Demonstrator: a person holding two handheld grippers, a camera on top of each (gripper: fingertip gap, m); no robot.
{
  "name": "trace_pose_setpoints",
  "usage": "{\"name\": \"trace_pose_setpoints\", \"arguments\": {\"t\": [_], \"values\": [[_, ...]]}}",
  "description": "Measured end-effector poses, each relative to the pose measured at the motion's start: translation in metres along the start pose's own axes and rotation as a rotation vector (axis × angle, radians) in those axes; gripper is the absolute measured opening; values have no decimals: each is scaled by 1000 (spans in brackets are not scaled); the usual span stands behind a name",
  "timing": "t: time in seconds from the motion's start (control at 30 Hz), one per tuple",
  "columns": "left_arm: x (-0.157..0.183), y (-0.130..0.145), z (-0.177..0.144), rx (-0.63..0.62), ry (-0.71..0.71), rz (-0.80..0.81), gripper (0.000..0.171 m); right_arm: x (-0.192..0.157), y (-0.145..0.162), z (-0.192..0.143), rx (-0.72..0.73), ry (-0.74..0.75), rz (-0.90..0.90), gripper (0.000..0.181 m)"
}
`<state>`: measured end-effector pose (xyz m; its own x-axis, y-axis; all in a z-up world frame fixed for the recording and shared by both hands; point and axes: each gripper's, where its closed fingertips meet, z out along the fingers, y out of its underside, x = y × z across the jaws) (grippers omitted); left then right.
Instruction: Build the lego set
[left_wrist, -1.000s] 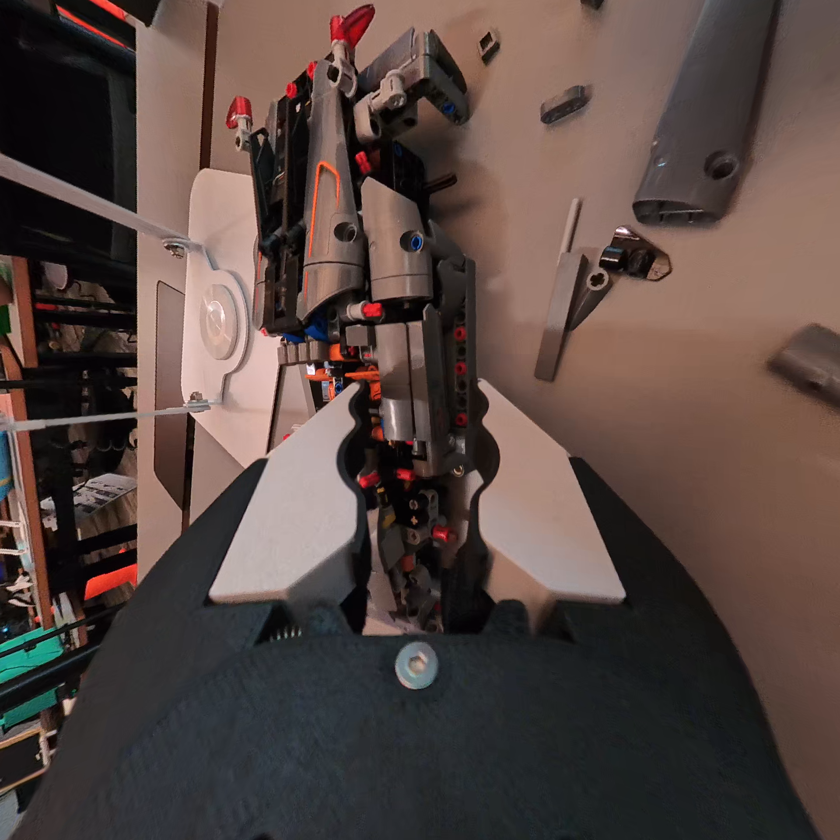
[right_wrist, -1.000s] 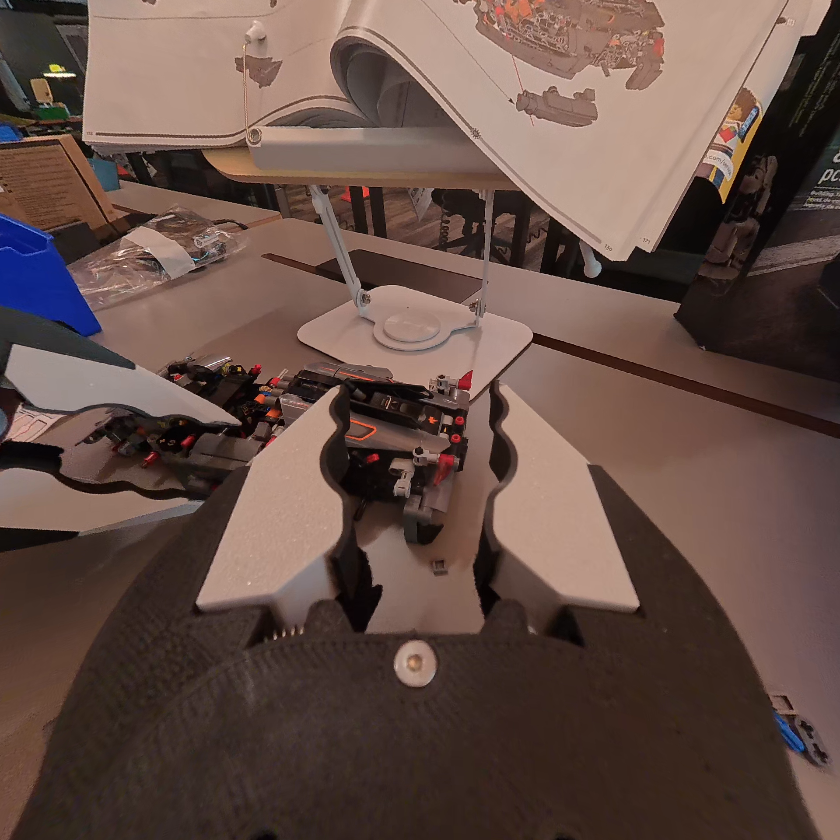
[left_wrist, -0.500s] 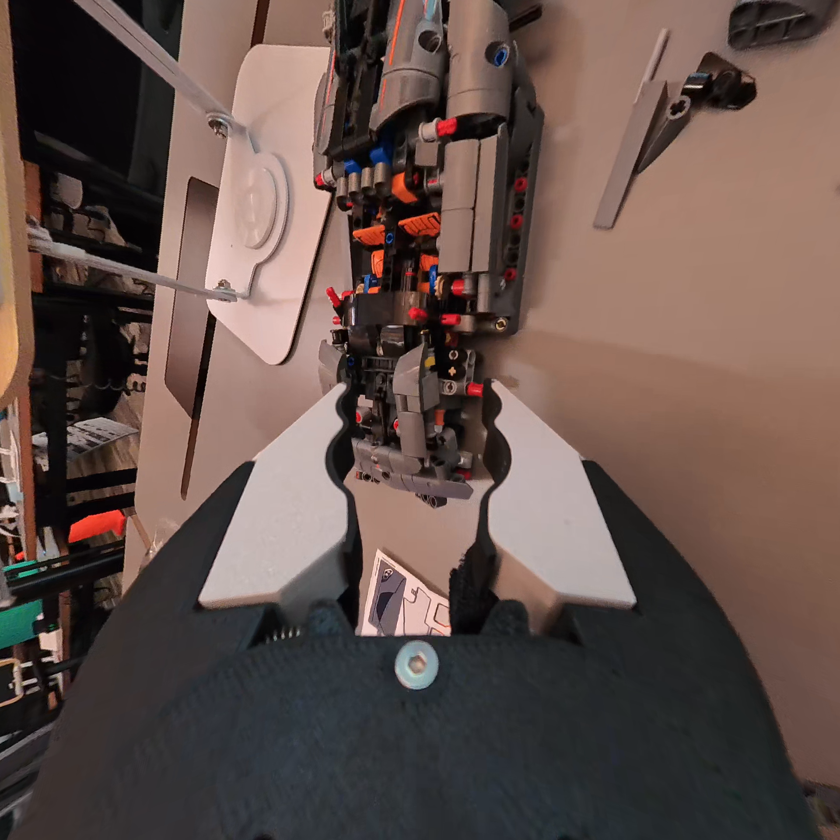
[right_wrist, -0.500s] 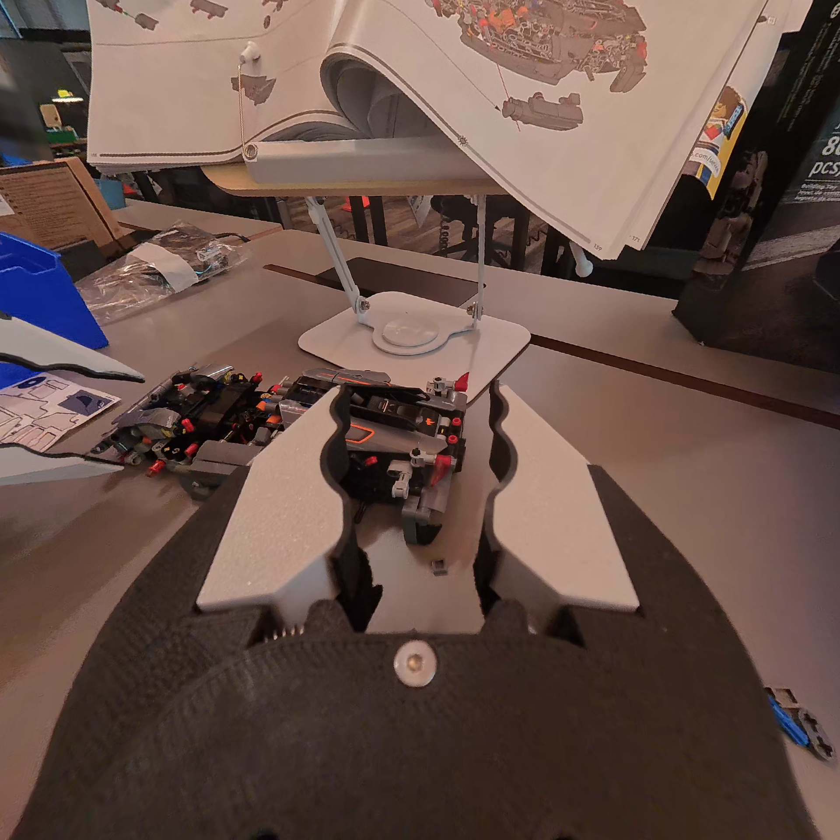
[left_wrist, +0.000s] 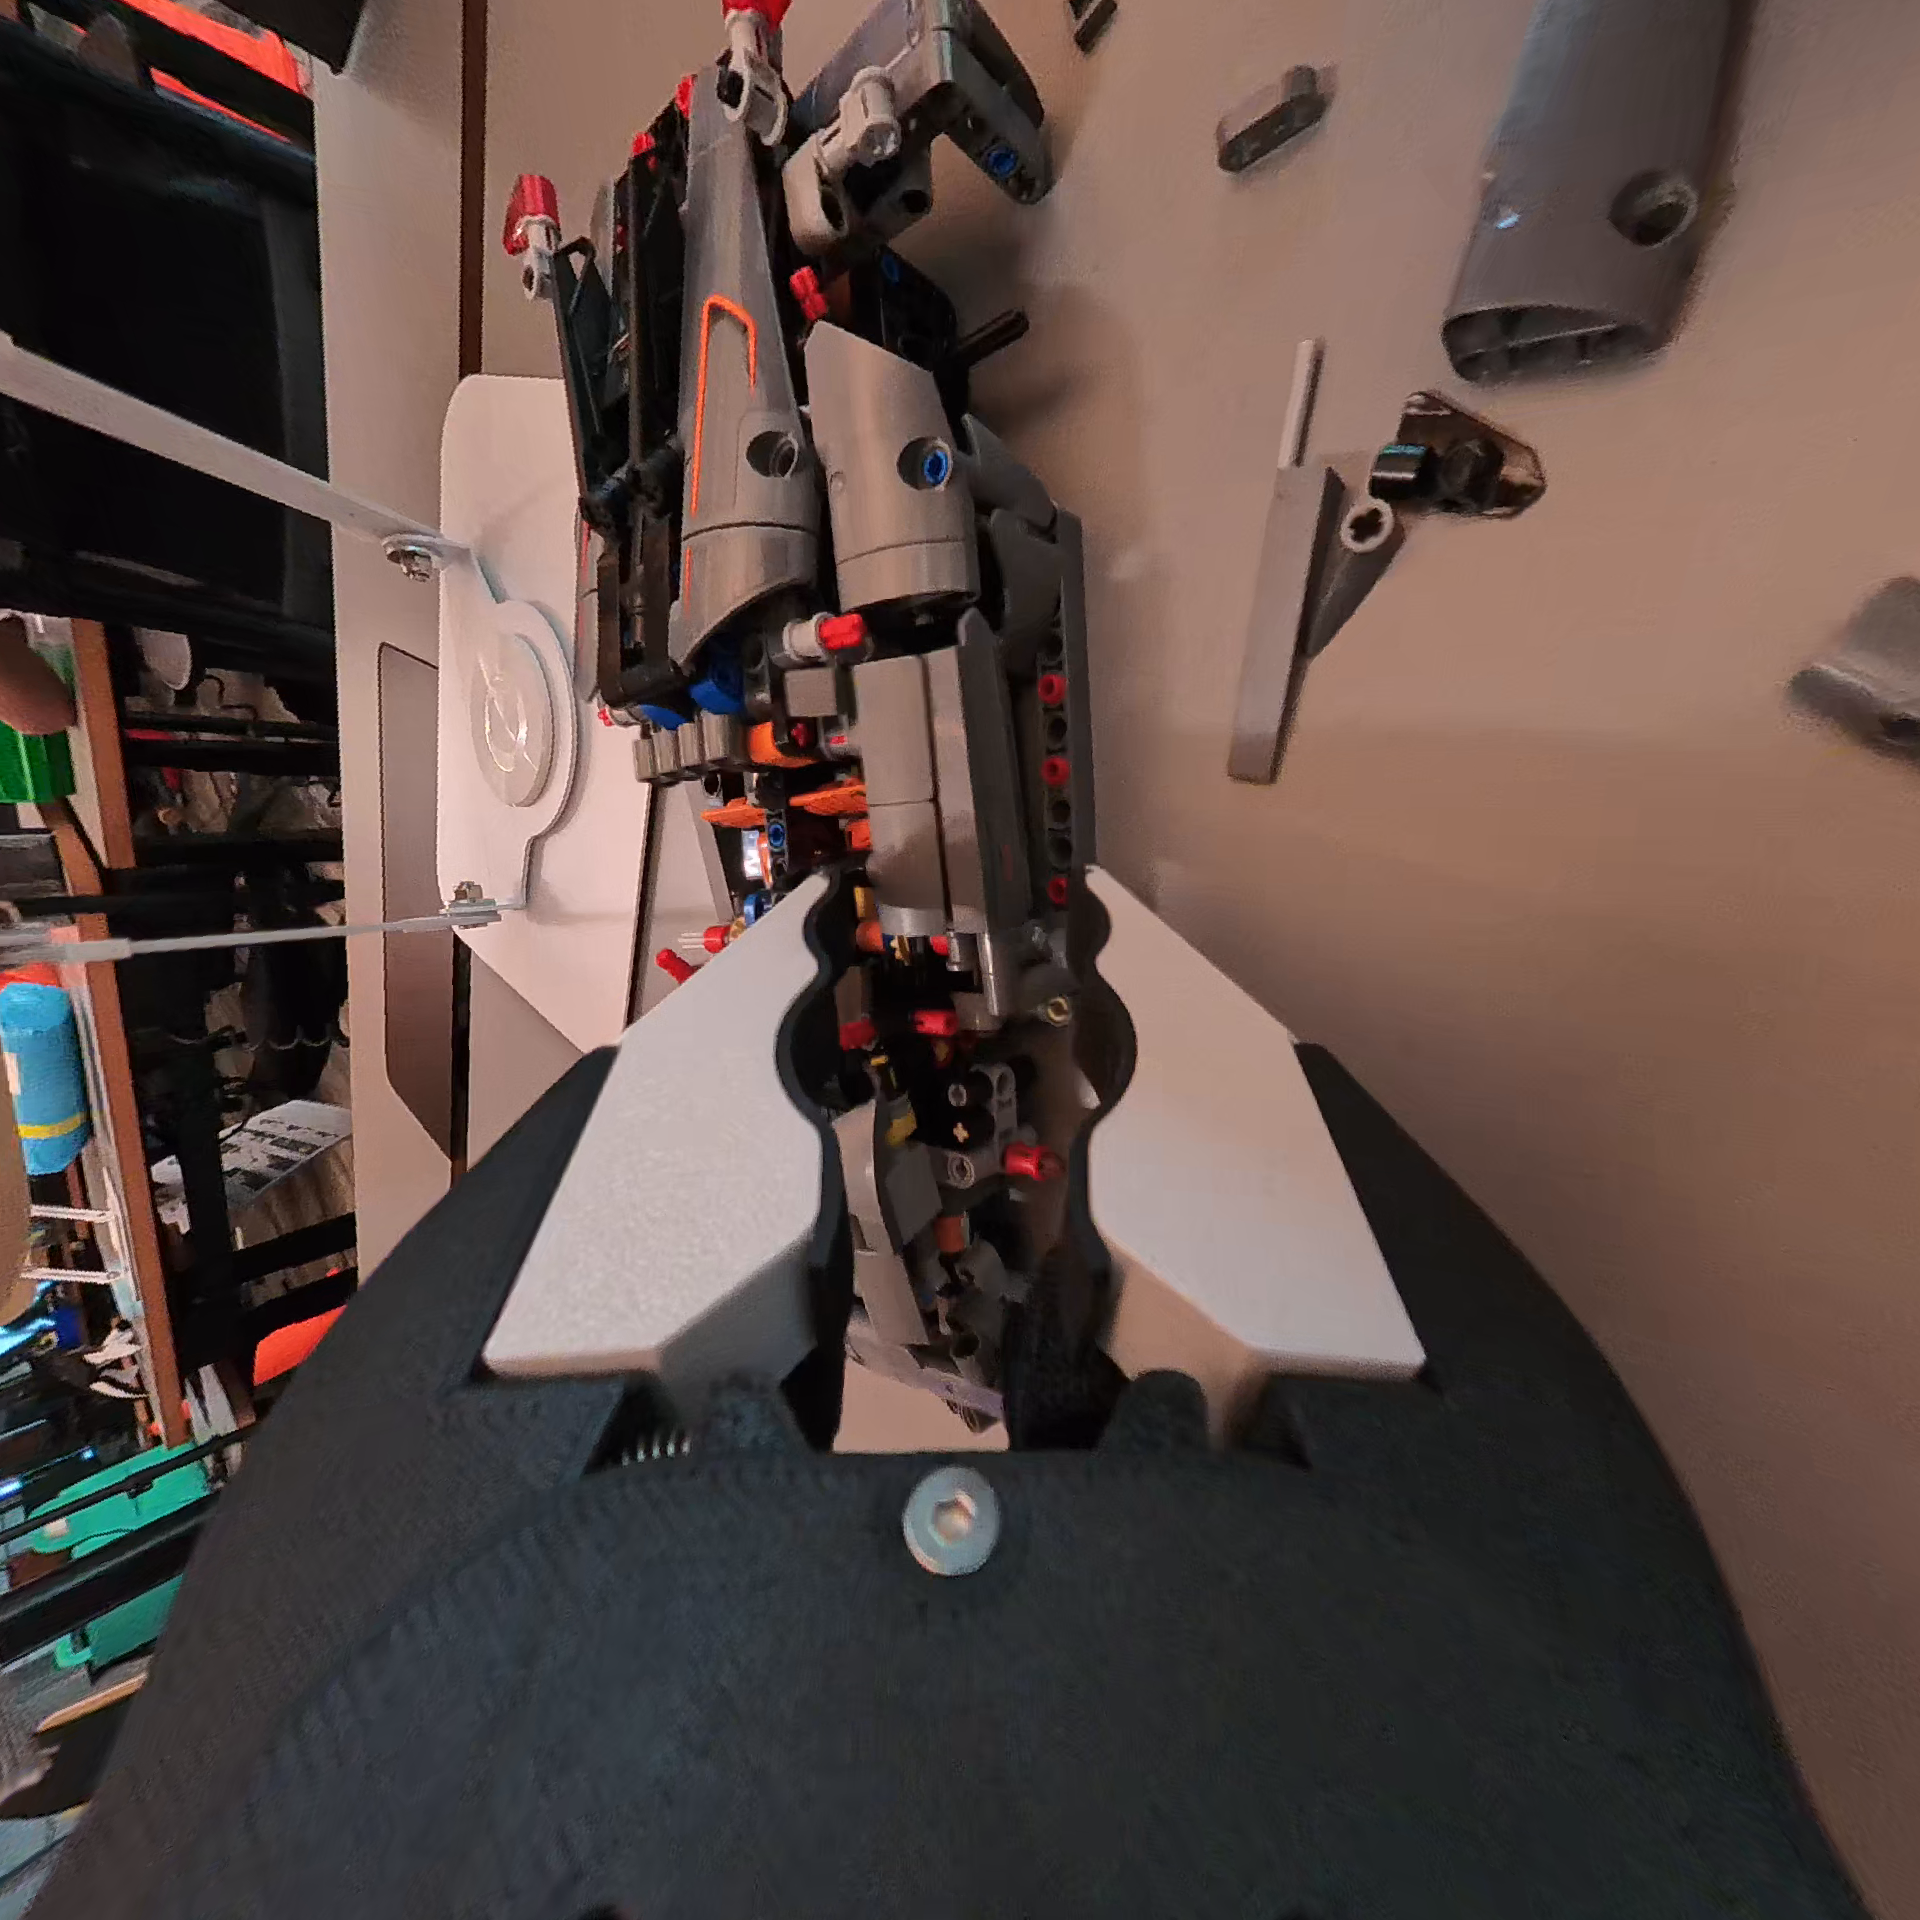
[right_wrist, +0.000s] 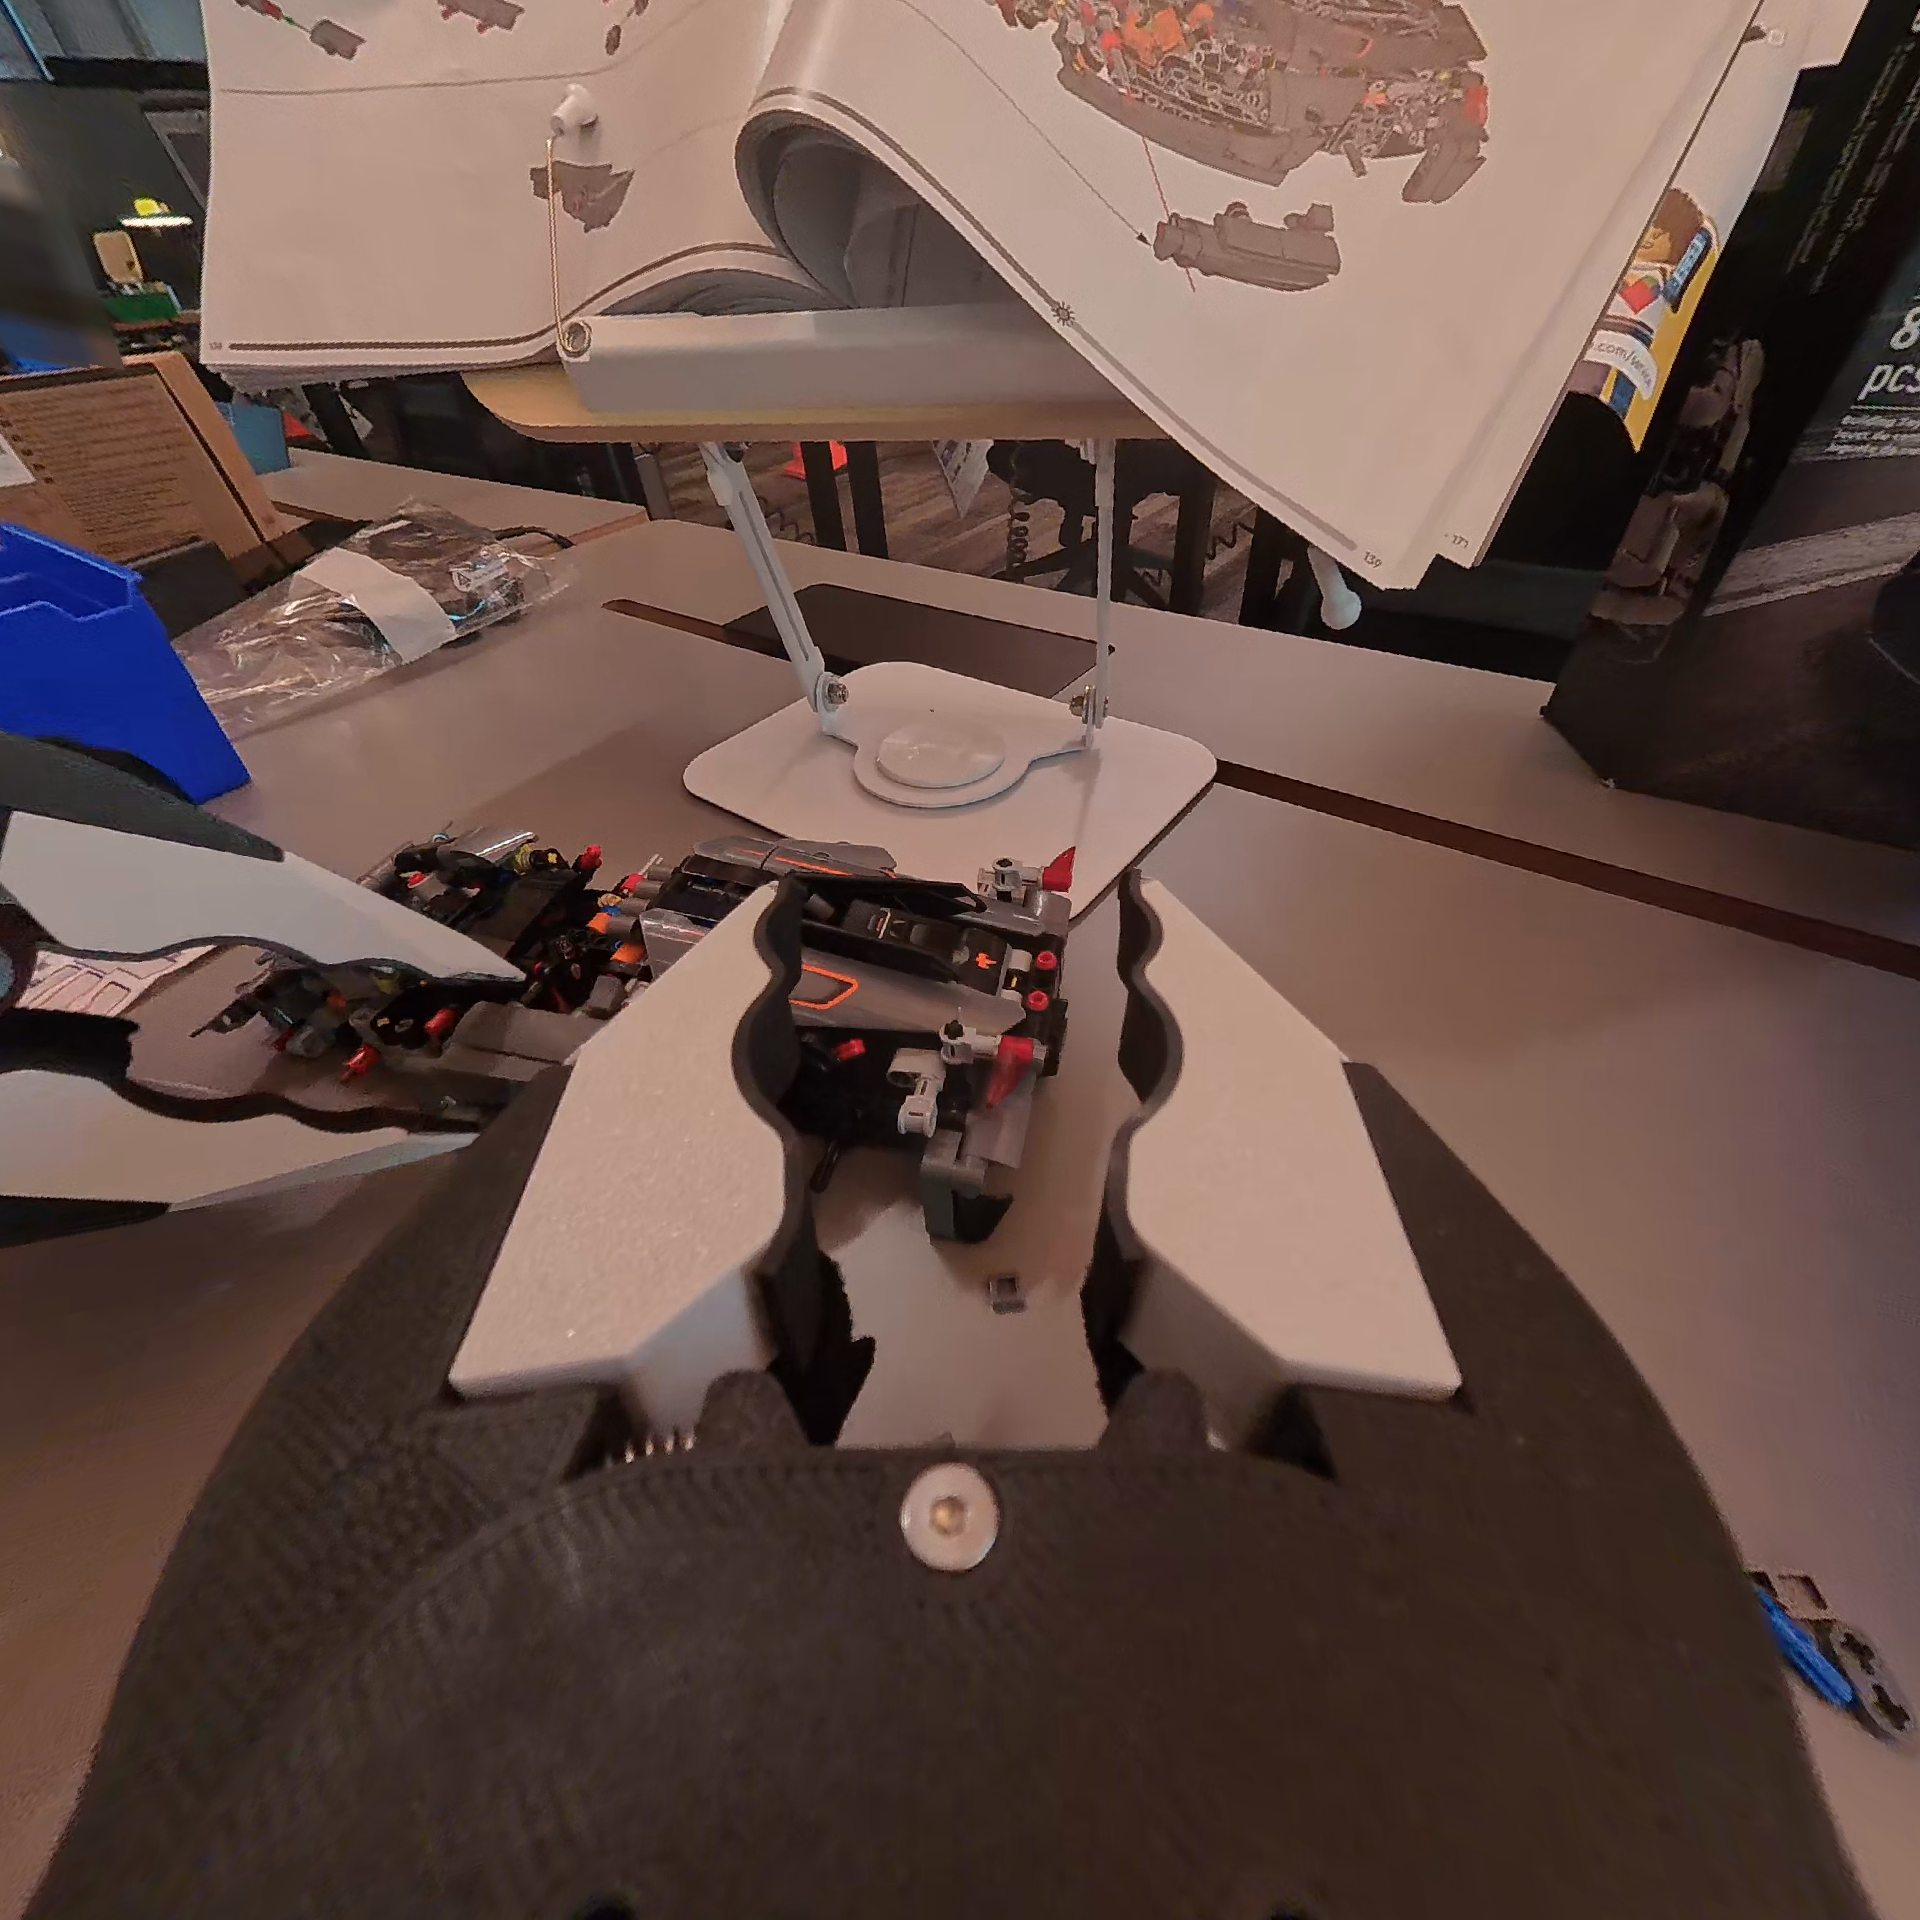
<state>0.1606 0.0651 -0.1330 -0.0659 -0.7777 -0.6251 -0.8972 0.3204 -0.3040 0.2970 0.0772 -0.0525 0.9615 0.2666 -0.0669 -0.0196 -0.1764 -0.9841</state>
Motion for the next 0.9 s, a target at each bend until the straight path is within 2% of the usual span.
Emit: {"name": "trace_pose_setpoints", "arguments": {"t": [0.1, 0.7, 0.83, 0.9], "values": [[-3, -1, 1, 3, 18, -23, 31, -1, -1, 0, 2, -4, 3, 59], [-1, 0, -1, 15, 182, -69, 25, -1, -1, -1, 4, -12, 14, 60], [-1, 1, -4, 34, 198, -91, 24, -2, -1, -1, 7, -16, 14, 60], [-2, 1, -9, 54, 191, -95, 32, -3, -1, -1, 7, -23, 11, 60]]}}
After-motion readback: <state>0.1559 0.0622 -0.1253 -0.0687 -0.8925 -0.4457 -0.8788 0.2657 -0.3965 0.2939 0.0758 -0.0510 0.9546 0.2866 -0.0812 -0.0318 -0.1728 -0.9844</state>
